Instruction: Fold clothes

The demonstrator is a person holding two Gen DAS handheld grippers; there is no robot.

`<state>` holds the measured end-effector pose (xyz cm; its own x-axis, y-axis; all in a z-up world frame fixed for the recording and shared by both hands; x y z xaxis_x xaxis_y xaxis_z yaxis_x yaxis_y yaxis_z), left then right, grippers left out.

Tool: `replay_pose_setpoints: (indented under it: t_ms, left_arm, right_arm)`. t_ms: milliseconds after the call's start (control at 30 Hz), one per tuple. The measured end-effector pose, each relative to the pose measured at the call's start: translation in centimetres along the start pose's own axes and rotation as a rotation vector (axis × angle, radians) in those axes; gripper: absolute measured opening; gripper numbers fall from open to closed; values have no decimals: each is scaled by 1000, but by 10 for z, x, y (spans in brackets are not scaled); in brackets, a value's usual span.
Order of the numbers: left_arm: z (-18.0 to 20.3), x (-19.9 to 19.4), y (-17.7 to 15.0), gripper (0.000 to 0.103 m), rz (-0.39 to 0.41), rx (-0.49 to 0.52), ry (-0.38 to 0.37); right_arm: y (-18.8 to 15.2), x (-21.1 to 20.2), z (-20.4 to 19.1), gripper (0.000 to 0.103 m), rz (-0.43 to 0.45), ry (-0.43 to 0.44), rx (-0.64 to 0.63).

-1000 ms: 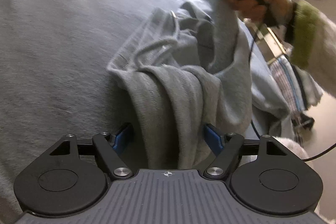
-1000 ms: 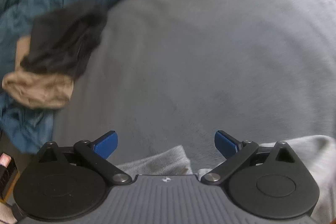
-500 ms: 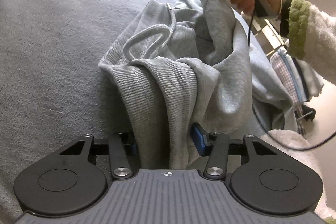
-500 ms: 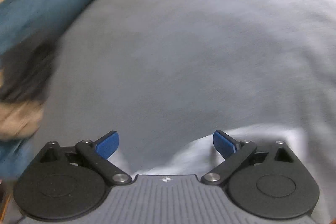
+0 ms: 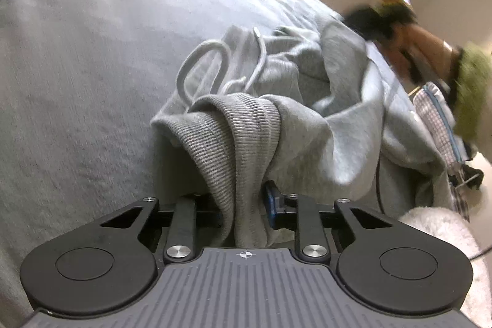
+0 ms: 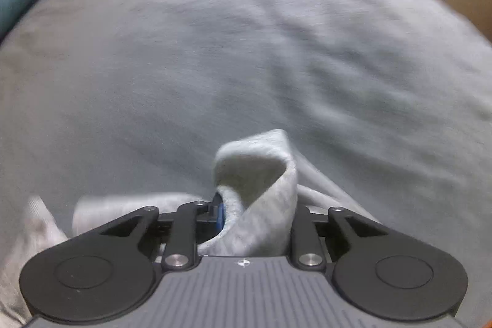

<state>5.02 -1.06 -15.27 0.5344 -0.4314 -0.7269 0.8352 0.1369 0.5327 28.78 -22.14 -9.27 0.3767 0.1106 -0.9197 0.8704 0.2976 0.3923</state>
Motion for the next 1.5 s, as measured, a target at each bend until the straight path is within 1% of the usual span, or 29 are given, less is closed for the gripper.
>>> replay_pose_setpoints:
  t_ms: [133, 200, 233, 267, 333, 400, 467, 533, 567, 600, 633, 667, 700, 733, 800, 833, 900, 1100, 1133, 1200, 1233, 1267, 1300, 1333, 1367, 1400, 1433, 1467, 1500]
  left_arm:
    - [-2, 2, 8, 22, 14, 17, -3]
    - [-4, 5, 9, 22, -1, 9, -19]
    - [-5, 7, 10, 22, -10, 5, -24]
    - [-6, 8, 11, 22, -19, 1, -29]
    - [-6, 7, 11, 23, -33, -4, -33]
    - [-6, 6, 11, 25, -44, -1, -31]
    - [-6, 3, 7, 28, -50, 6, -22]
    - [-6, 0, 4, 30, -57, 2, -14]
    - [-6, -1, 3, 33, -59, -5, -12]
    - [-6, -2, 2, 35, -64, -14, -12]
    - [-6, -3, 1, 36, -71, -23, -16]
    - [-6, -3, 0, 37, -75, -28, -21]
    - [-6, -3, -2, 40, -78, -28, -26]
    - [-7, -3, -4, 42, -80, -29, -32]
    - [-7, -4, -7, 45, -82, -26, -37]
    - [-8, -4, -9, 45, -82, -24, -39]
    - [-9, -5, -12, 45, -83, -18, -45]
    - [-9, -5, -15, 45, -80, 14, -77]
    - [-11, -5, -16, 45, -80, 11, -84]
    - [-13, -6, -18, 45, -79, 2, -96]
    - [-14, -6, -18, 45, -78, -3, -101]
    - [-15, -6, -19, 45, -78, -9, -106]
    - [-15, -6, -19, 44, -77, -14, -108]
    - [-16, -7, -18, 44, -73, -20, -108]
    - [-17, -7, -18, 42, -66, -28, -108]
    - [-17, -9, -17, 36, -56, -31, -106]
    - [-17, -11, -16, 33, -43, -29, -102]
    - [-16, -13, -16, 29, -31, -27, -98]
    - [-15, -15, -15, 23, -20, -24, -94]
  right_arm:
    - [-73, -48, 67, 20, 24, -89, 155]
    - [-120, -61, 98, 20, -1, -129, 232]
    - [-142, -64, 110, 21, -14, -125, 281]
    - [-156, -70, 116, 22, 3, -101, 319]
    - [-180, -84, 127, 33, 50, -47, 392]
    - [-178, -106, 124, 39, 117, -18, 396]
    - [-163, -130, 118, 44, 205, -5, 360]
    - [-136, -150, 105, 53, 299, 44, 303]
    - [-121, -152, 88, 63, 312, 100, 234]
    - [-106, -153, 69, 77, 319, 160, 157]
    - [-91, -154, 49, 86, 327, 221, 80]
    - [-77, -156, 30, 90, 333, 281, 3]
    - [-65, -153, 4, 100, 321, 357, -90]
    - [-56, -144, -19, 103, 292, 400, -162]
    - [-39, -124, -63, 103, 227, 472, -298]
    - [-33, -110, -78, 103, 191, 483, -341]
    - [-17, -70, -103, 103, 104, 495, -368]
    - [-2, 21, -141, 102, -140, 562, -332]
    - [-6, 29, -147, 101, -186, 576, -331]
    - [-29, 29, -152, 102, -244, 584, -360]
    - [-37, 25, -156, 102, -241, 566, -404]
    - [-45, 21, -160, 101, -232, 544, -453]
    - [-52, 17, -164, 94, -223, 522, -502]
    - [-59, 13, -168, 82, -213, 499, -551]
    - [-63, 8, -170, 75, -197, 491, -562]
    - [-67, 2, -172, 47, -179, 486, -566]
    - [-69, -5, -173, 32, -175, 496, -558]
    - [-72, -14, -176, 22, -151, 485, -570]
    - [-76, -23, -180, 16, -124, 470, -587]
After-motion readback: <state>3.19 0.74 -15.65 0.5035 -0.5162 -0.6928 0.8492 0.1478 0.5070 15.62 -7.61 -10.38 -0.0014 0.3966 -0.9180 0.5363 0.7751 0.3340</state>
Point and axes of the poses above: each gripper's, at about its wrist camera, not at the fingertips, and x roughly the way its jaws point, z to its right, y to its top, the point moved 8 cm from there along x, roughly the way its jaws point, and after that the axes turned 4 degrees about y, right-handed, at the moved point
